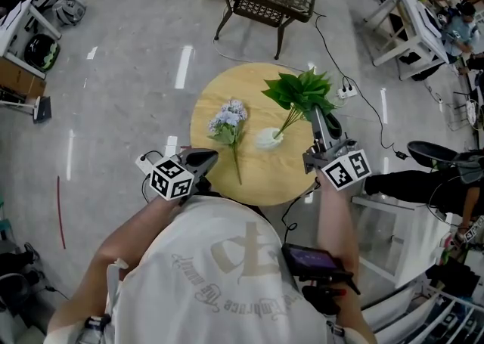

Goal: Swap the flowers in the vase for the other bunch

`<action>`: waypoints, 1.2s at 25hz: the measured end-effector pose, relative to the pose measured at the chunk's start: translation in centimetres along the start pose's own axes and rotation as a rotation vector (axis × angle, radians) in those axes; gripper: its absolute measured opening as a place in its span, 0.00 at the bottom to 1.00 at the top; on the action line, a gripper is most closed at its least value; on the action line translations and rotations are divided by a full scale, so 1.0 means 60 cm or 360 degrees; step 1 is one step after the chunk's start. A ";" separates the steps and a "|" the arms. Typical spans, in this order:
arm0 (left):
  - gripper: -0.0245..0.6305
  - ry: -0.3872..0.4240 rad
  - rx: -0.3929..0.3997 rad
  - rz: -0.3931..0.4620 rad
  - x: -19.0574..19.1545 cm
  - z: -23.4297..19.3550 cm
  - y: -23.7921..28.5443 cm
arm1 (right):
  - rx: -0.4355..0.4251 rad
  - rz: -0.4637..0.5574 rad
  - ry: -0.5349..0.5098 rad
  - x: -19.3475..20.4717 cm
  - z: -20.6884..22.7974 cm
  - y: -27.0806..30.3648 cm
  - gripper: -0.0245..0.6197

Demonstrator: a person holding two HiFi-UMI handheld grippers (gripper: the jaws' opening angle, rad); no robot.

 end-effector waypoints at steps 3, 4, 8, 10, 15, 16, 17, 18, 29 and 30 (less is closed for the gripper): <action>0.05 0.0005 -0.0006 -0.0005 -0.008 0.005 0.001 | 0.0009 -0.0005 0.0007 0.004 0.003 0.000 0.07; 0.05 0.0005 -0.0008 -0.0008 -0.010 0.006 0.000 | 0.0012 -0.0007 0.0010 0.006 0.003 -0.001 0.07; 0.05 0.0007 -0.0021 -0.0014 -0.016 0.008 -0.004 | 0.0019 -0.0027 0.0009 0.020 0.004 -0.005 0.07; 0.05 0.0004 -0.0027 -0.0016 -0.019 0.008 -0.005 | 0.0030 -0.0037 0.0016 0.026 0.008 -0.005 0.07; 0.05 0.0000 -0.0033 -0.0033 -0.006 0.007 -0.009 | 0.0048 -0.0076 0.0007 0.060 0.007 -0.014 0.07; 0.05 0.0001 -0.0033 -0.0034 -0.002 0.007 -0.009 | 0.0044 -0.0084 -0.0002 0.067 0.005 -0.016 0.07; 0.05 0.0003 -0.0034 -0.0034 0.000 0.007 -0.009 | 0.0040 -0.0091 -0.0012 0.072 0.004 -0.018 0.07; 0.05 0.0005 -0.0034 -0.0034 0.001 0.007 -0.009 | 0.0036 -0.0099 -0.0022 0.075 0.002 -0.019 0.07; 0.05 0.0003 -0.0044 -0.0045 0.003 0.014 -0.012 | -0.0037 -0.0190 -0.0082 0.111 -0.026 -0.028 0.07; 0.05 0.0004 -0.0043 -0.0045 0.003 0.016 -0.012 | -0.0043 -0.0201 -0.0084 0.115 -0.028 -0.030 0.07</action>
Point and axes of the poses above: the fingertips, and each gripper's own axes: y forward along the fingers, z to its right, x out of its underside, the point moved 7 cm from there along -y, backward along the fingers, and after that the axes turned 7 degrees about z, right-handed, at the moved point
